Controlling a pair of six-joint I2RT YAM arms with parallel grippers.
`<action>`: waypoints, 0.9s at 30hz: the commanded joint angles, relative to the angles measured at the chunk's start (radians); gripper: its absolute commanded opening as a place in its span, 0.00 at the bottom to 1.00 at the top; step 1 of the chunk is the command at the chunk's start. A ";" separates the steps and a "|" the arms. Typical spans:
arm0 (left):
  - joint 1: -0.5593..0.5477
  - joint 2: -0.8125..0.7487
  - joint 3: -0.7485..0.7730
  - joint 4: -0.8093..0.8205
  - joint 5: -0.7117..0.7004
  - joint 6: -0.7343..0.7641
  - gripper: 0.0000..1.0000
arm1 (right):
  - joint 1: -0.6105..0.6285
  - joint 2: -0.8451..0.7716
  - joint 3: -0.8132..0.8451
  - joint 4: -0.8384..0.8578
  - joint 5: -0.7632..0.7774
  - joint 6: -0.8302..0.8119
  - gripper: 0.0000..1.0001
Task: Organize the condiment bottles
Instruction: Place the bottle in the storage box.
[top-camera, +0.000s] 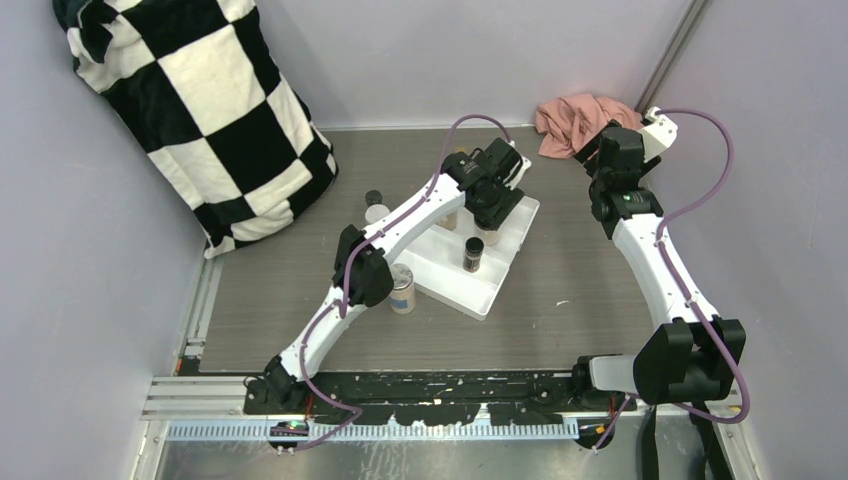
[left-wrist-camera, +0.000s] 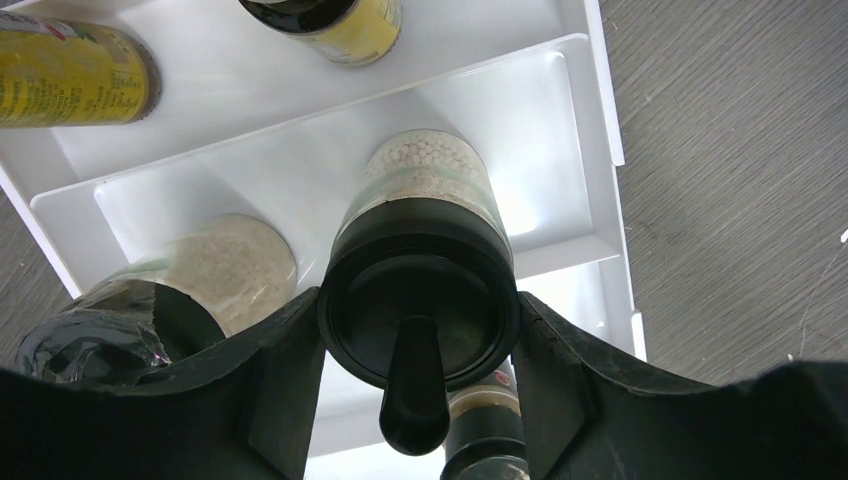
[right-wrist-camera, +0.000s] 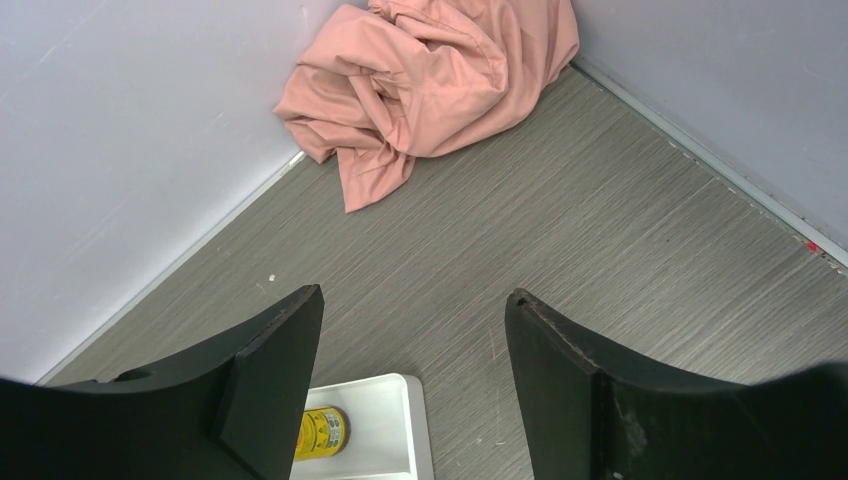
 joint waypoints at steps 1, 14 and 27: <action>-0.007 -0.019 0.045 0.024 -0.015 0.021 0.43 | -0.003 -0.036 0.025 0.032 0.003 0.014 0.73; -0.010 -0.040 0.025 0.032 -0.017 0.022 0.58 | -0.003 -0.033 0.031 0.029 -0.001 0.008 0.73; -0.014 -0.031 0.032 0.031 0.018 0.018 0.81 | -0.003 -0.033 0.031 0.030 -0.009 0.013 0.73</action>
